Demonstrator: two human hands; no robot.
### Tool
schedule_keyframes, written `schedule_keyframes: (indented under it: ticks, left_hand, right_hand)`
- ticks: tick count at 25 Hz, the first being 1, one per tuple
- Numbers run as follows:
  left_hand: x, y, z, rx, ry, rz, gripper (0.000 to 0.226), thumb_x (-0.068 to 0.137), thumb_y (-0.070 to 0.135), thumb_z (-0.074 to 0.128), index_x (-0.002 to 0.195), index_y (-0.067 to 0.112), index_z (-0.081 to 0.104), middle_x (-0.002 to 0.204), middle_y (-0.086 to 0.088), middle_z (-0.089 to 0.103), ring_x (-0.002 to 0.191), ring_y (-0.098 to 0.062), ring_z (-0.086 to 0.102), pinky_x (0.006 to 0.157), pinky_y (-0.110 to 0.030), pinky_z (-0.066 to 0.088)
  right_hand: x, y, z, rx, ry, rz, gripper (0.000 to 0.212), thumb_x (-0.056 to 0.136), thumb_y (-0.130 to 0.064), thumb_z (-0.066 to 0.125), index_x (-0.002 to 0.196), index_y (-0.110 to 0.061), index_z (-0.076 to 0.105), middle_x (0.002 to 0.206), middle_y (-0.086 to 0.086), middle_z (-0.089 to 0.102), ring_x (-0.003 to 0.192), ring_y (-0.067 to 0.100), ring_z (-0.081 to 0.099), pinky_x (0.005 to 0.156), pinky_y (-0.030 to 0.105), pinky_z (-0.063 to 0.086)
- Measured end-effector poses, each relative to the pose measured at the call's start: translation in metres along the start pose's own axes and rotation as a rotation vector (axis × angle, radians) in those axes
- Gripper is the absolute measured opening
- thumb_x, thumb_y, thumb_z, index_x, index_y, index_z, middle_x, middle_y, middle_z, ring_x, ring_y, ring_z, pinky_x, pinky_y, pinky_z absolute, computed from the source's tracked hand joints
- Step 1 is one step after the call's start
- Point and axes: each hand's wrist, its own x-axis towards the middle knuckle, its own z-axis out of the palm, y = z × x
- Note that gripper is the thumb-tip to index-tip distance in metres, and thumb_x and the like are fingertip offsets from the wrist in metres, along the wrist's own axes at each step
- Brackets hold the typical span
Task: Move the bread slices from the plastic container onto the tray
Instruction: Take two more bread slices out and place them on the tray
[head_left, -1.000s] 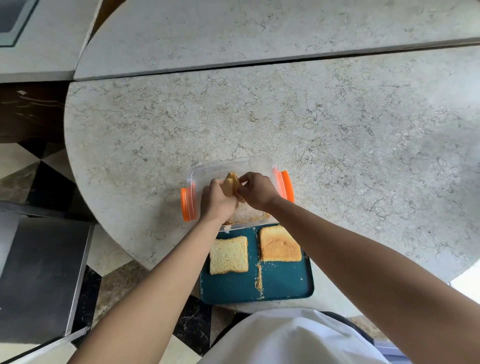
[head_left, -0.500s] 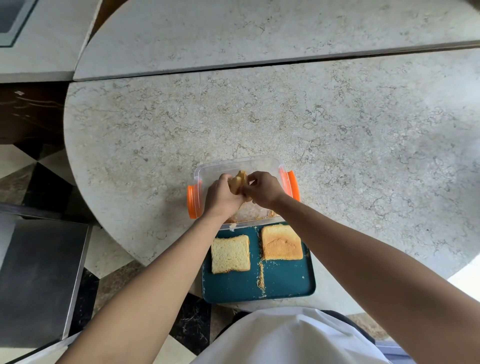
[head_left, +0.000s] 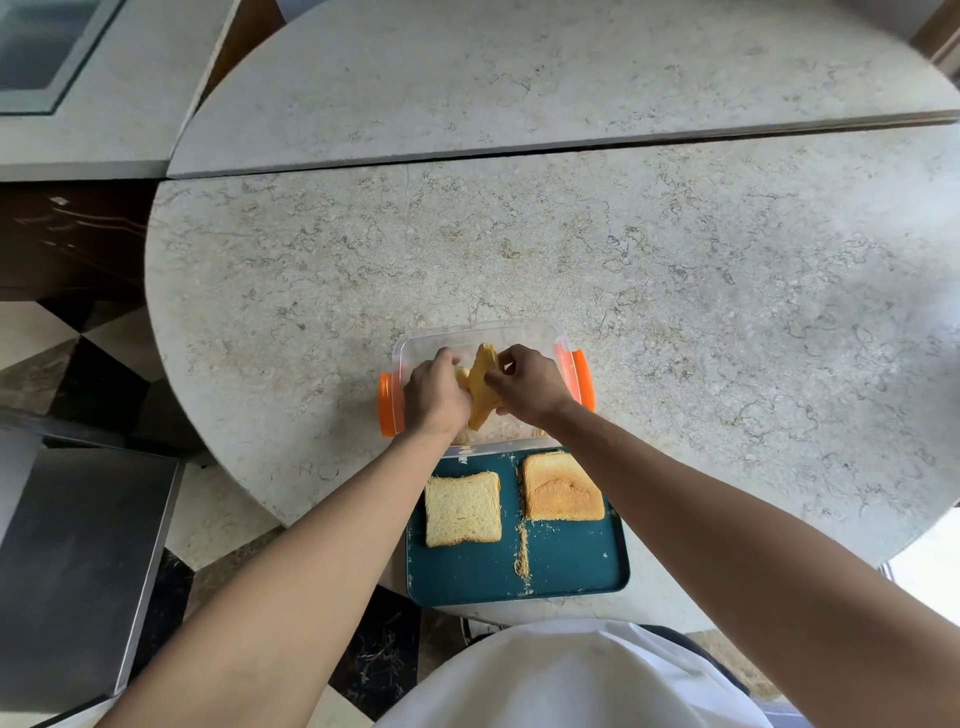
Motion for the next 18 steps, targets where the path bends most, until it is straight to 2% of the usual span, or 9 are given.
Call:
schedule_keyframes:
  ticks: [1, 4, 6, 7, 9, 10, 13, 15, 18]
  left_hand:
    - [-0.002, 0.002, -0.004, -0.015, 0.022, 0.016, 0.041, 0.085, 0.009, 0.067, 0.124, 0.016, 0.059, 0.118, -0.011, 0.069, 0.098, -0.030, 0.066, 0.066, -0.028, 0.044]
    - [-0.013, 0.006, -0.025, -0.090, 0.124, 0.083, 0.038, 0.083, 0.013, 0.067, 0.119, 0.020, 0.061, 0.108, -0.006, 0.072, 0.083, -0.022, 0.062, 0.059, -0.024, 0.042]
    - [-0.022, 0.005, -0.041, -0.190, 0.184, 0.088, 0.043, 0.080, 0.012, 0.065, 0.121, 0.024, 0.058, 0.106, -0.003, 0.071, 0.082, -0.019, 0.063, 0.063, -0.029, 0.047]
    - [-0.028, 0.003, -0.050, -0.236, 0.202, 0.076, 0.046, 0.079, 0.010, 0.063, 0.122, 0.025, 0.056, 0.105, 0.000, 0.069, 0.081, -0.013, 0.064, 0.064, -0.026, 0.048]
    - [-0.041, -0.004, -0.066, -0.358, 0.216, 0.058, 0.050, 0.077, 0.008, 0.062, 0.122, 0.028, 0.054, 0.104, 0.008, 0.064, 0.077, 0.005, 0.061, 0.059, -0.011, 0.043]
    - [-0.049, -0.007, -0.071, -0.449, 0.210, 0.044, 0.051, 0.076, 0.008, 0.062, 0.121, 0.030, 0.054, 0.105, 0.009, 0.064, 0.078, 0.007, 0.061, 0.060, -0.010, 0.044]
    - [-0.076, -0.017, -0.076, -0.765, 0.178, -0.041, 0.047, 0.073, 0.003, 0.062, 0.110, 0.033, 0.058, 0.107, -0.002, 0.070, 0.083, -0.008, 0.067, 0.071, -0.032, 0.054]
    - [-0.095, -0.023, -0.074, -0.896, 0.163, -0.093, 0.048, 0.074, -0.002, 0.062, 0.107, 0.032, 0.062, 0.103, -0.001, 0.074, 0.081, -0.008, 0.068, 0.068, -0.030, 0.054]
    - [-0.129, -0.038, -0.067, -0.958, 0.098, -0.118, 0.051, 0.072, -0.001, 0.063, 0.104, 0.037, 0.068, 0.096, 0.005, 0.077, 0.082, -0.008, 0.070, 0.063, -0.023, 0.055]
  right_hand:
    - [-0.004, -0.003, -0.002, 0.009, 0.013, -0.015, 0.028, 0.091, -0.023, 0.057, 0.114, -0.006, 0.060, 0.089, 0.007, 0.069, 0.059, 0.016, 0.072, 0.047, 0.025, 0.057]
    - [-0.018, -0.012, -0.015, 0.086, 0.082, -0.062, 0.025, 0.091, -0.022, 0.057, 0.111, -0.007, 0.061, 0.090, 0.006, 0.071, 0.062, 0.020, 0.074, 0.059, 0.038, 0.063]
    - [-0.031, -0.017, -0.025, 0.182, 0.135, -0.092, 0.021, 0.091, -0.021, 0.058, 0.108, -0.010, 0.062, 0.089, -0.001, 0.067, 0.065, 0.016, 0.073, 0.060, 0.039, 0.063]
    - [-0.038, -0.018, -0.030, 0.266, 0.147, -0.101, 0.021, 0.091, -0.020, 0.058, 0.108, -0.010, 0.062, 0.092, 0.000, 0.066, 0.070, 0.017, 0.073, 0.061, 0.039, 0.064]
    - [-0.055, -0.016, -0.039, 0.461, 0.130, -0.100, 0.019, 0.093, -0.016, 0.056, 0.108, -0.007, 0.064, 0.101, 0.007, 0.064, 0.083, 0.021, 0.072, 0.066, 0.041, 0.064]
    - [-0.064, -0.014, -0.043, 0.544, 0.110, -0.088, 0.018, 0.095, -0.014, 0.055, 0.107, -0.007, 0.065, 0.104, 0.010, 0.063, 0.088, 0.024, 0.071, 0.068, 0.042, 0.064]
    - [-0.092, 0.001, -0.049, 0.693, 0.049, -0.027, 0.019, 0.096, -0.011, 0.051, 0.102, -0.006, 0.068, 0.110, 0.017, 0.063, 0.099, 0.032, 0.068, 0.072, 0.045, 0.063]
    - [-0.110, 0.014, -0.051, 0.748, 0.019, -0.012, 0.020, 0.094, -0.012, 0.051, 0.099, -0.006, 0.069, 0.109, 0.019, 0.065, 0.100, 0.034, 0.069, 0.074, 0.046, 0.063]
    - [-0.135, 0.040, -0.049, 0.776, -0.029, -0.009, 0.020, 0.090, -0.013, 0.051, 0.097, -0.010, 0.070, 0.100, 0.012, 0.070, 0.095, 0.029, 0.071, 0.075, 0.045, 0.062]
